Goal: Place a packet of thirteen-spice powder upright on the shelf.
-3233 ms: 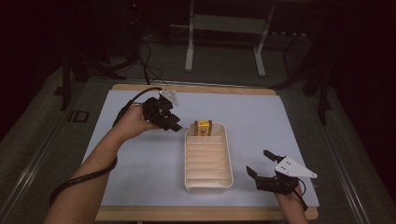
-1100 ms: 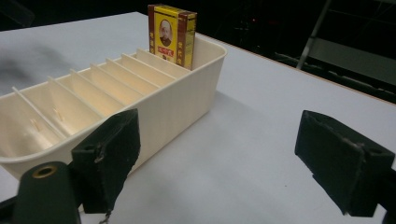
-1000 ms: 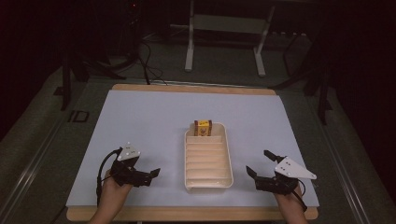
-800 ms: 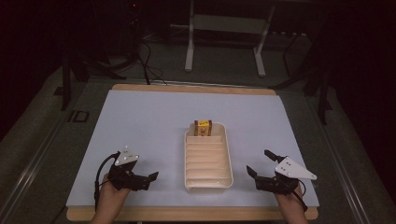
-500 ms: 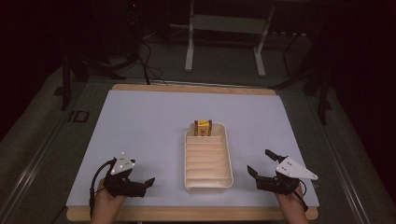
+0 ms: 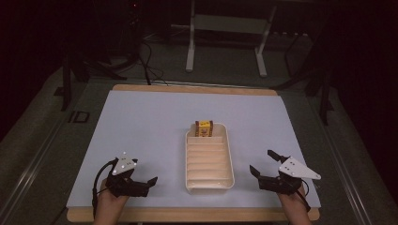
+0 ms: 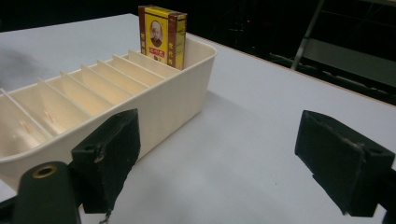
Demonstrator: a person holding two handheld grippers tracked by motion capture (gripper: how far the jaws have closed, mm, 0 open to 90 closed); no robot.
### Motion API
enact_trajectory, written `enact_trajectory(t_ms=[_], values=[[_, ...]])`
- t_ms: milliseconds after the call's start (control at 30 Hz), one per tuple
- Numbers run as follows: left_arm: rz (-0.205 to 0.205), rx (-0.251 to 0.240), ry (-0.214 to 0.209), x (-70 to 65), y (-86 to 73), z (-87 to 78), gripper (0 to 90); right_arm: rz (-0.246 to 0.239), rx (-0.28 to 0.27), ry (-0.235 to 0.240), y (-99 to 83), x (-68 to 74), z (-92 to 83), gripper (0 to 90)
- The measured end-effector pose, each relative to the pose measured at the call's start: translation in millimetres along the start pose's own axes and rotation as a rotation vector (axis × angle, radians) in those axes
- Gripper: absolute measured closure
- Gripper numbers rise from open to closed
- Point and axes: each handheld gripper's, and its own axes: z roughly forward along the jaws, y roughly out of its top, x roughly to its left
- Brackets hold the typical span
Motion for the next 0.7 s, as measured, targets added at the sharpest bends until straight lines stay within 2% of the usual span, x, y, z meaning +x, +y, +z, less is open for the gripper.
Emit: enact_trajectory(t_ms=[133,200,700], values=[[0.039,-0.017,-0.02,0.2,0.9,1.5,2.3,0.005,0.006,-0.005,-0.5,-1.4,0.4,14.2],[0.051,-0.015,-0.002,-1.0,1.6,2.9,2.2,0.002,0.01,-0.011,-0.6,-2.1,0.4,14.2],[0.015,-0.028,-0.035,1.2,1.4,3.0,2.3,0.0,0.003,-0.014,-0.2,-2.5,-0.8,14.2]])
